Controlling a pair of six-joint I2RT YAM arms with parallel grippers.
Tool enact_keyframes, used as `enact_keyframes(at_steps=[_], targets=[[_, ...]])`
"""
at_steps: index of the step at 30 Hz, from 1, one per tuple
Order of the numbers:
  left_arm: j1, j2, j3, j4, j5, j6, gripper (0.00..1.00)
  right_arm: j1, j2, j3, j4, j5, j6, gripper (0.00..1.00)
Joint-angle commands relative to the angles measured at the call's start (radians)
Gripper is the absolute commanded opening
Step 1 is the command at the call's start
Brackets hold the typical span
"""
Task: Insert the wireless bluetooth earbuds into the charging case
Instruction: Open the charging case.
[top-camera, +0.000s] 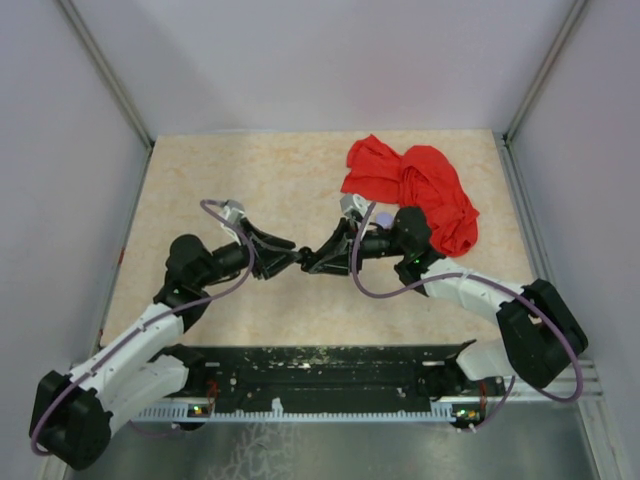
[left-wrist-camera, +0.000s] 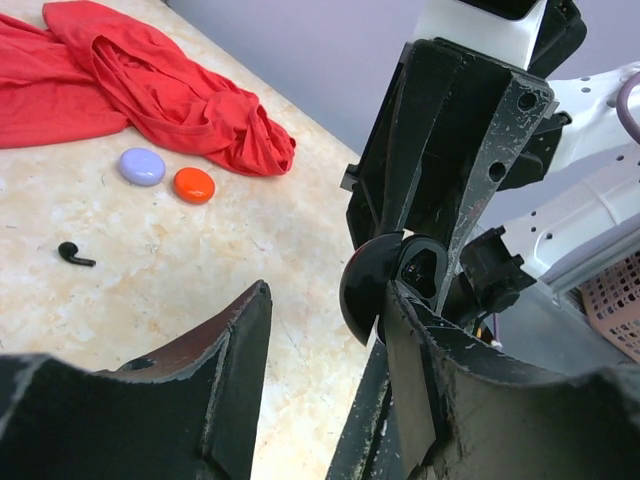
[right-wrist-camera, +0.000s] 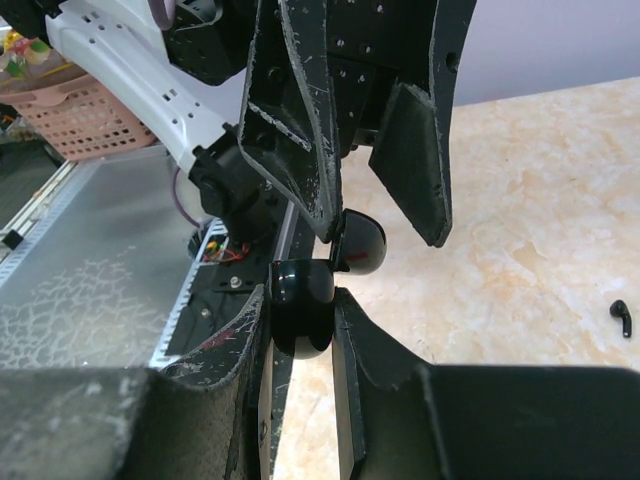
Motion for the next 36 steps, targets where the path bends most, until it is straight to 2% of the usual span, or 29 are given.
enact_keyframes(at_steps=[1,7,12,16,23,32,36], targets=[[0.011,-0.036,-0.020,-0.036,-0.059,0.013,0.56,-0.001,-0.046,-0.002,0.077,-0.041,-0.014,0.00],[0.012,-0.064,-0.044,0.045,0.038,-0.004,0.64,-0.001,-0.041,0.002,0.071,-0.044,-0.021,0.00],[0.011,-0.024,-0.044,0.115,0.089,-0.033,0.65,-0.001,-0.034,0.008,0.088,-0.060,-0.009,0.00],[0.012,0.020,-0.040,0.203,0.143,-0.066,0.61,-0.001,-0.016,0.007,0.134,-0.067,0.023,0.00],[0.011,0.070,-0.026,0.268,0.180,-0.094,0.43,-0.001,0.005,0.008,0.179,-0.083,0.056,0.00],[0.010,0.063,-0.023,0.284,0.195,-0.106,0.44,-0.001,0.042,0.013,0.214,-0.091,0.083,0.00],[0.009,0.065,-0.021,0.284,0.196,-0.105,0.38,-0.001,0.048,0.013,0.233,-0.096,0.096,0.00]])
